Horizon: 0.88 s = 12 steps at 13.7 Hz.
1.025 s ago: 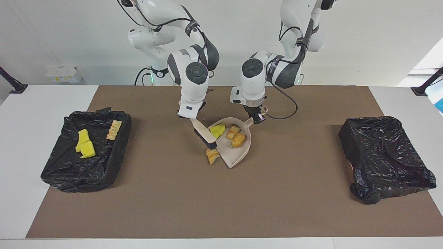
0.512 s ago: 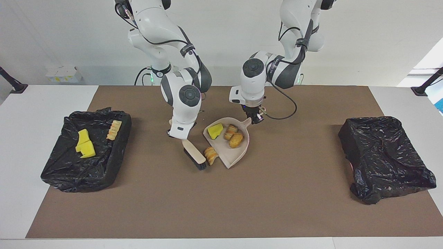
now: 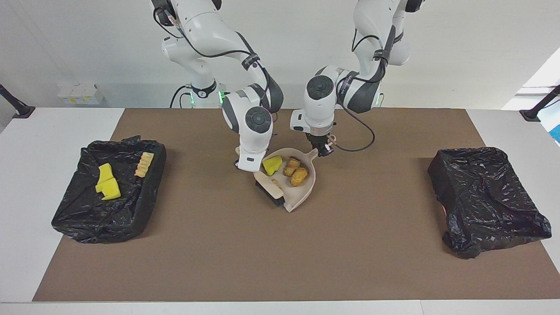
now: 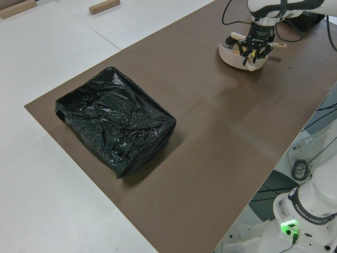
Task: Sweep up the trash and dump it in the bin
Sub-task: 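Brush the pieces into the dustpan held by the left gripper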
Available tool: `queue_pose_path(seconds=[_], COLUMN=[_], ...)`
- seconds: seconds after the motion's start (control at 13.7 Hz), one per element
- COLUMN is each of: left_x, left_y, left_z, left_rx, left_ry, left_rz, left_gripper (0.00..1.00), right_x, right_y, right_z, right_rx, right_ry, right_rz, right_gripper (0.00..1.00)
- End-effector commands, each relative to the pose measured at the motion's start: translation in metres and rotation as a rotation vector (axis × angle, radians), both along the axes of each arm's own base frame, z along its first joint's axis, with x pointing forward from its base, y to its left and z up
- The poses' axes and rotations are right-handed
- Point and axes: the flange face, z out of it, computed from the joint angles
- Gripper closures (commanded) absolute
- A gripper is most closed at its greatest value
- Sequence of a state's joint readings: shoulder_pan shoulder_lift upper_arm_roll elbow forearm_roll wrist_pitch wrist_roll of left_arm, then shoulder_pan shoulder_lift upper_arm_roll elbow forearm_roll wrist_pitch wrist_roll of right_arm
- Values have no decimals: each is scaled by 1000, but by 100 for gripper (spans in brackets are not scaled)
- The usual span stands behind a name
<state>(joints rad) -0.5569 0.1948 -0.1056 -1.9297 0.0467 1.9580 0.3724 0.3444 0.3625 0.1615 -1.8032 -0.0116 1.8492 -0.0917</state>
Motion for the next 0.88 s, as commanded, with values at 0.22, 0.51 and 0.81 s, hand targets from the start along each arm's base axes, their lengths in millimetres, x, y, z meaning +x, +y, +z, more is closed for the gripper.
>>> queue_pose_path(seconds=[0.22,0.51,0.81], left_x=[-15,-10,3], left_y=[4,5,20], left_z=[2,4,3], left_rx=[-10,-28,-39], left_ry=[2,2,15], left_rz=[-9,-96,-173], left_gripper=[100,100,100], right_x=[-37,-23,5], right_y=[12,-34,-94], right_z=[26,44,70], right_rx=[32,-12,10], right_ry=[135,130,107], right_rz=[-49,-91,-160], right_gripper=[100,100,100])
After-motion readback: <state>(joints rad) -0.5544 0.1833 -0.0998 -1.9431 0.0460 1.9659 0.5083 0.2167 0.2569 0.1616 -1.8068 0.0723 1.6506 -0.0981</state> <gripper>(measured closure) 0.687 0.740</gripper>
